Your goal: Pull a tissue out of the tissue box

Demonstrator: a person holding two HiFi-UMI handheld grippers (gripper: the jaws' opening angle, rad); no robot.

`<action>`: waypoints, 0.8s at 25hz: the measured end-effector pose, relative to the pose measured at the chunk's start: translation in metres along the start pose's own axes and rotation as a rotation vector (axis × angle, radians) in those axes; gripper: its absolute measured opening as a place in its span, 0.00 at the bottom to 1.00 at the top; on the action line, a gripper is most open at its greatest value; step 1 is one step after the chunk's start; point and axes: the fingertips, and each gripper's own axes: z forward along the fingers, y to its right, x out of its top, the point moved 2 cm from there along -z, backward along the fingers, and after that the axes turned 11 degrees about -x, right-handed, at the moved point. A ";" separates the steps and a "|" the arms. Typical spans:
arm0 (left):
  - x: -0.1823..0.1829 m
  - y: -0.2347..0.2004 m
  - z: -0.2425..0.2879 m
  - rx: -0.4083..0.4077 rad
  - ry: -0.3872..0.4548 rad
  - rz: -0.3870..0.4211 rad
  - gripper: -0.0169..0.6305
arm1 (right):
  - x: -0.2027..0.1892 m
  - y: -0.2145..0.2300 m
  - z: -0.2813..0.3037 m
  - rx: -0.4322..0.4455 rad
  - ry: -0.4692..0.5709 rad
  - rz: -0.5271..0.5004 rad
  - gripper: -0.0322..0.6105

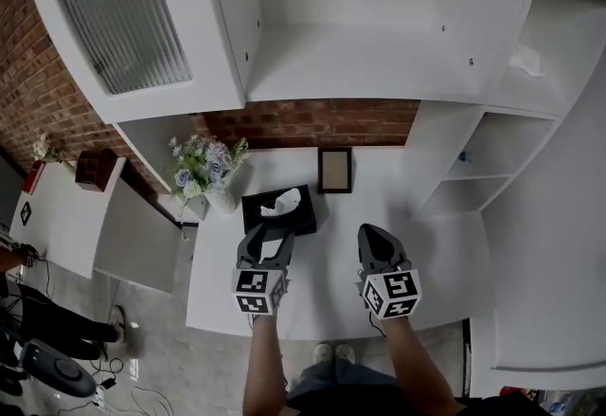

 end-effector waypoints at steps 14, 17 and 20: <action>-0.017 -0.056 0.055 -0.195 -0.360 0.340 0.37 | -0.026 0.003 0.042 0.040 -0.078 0.013 0.05; -0.034 -0.064 0.064 -0.242 -0.491 0.426 0.37 | -0.030 0.002 0.047 0.049 -0.089 0.011 0.05; -0.052 -0.075 0.069 -0.255 -0.622 0.531 0.36 | -0.034 0.002 0.050 0.056 -0.097 0.000 0.05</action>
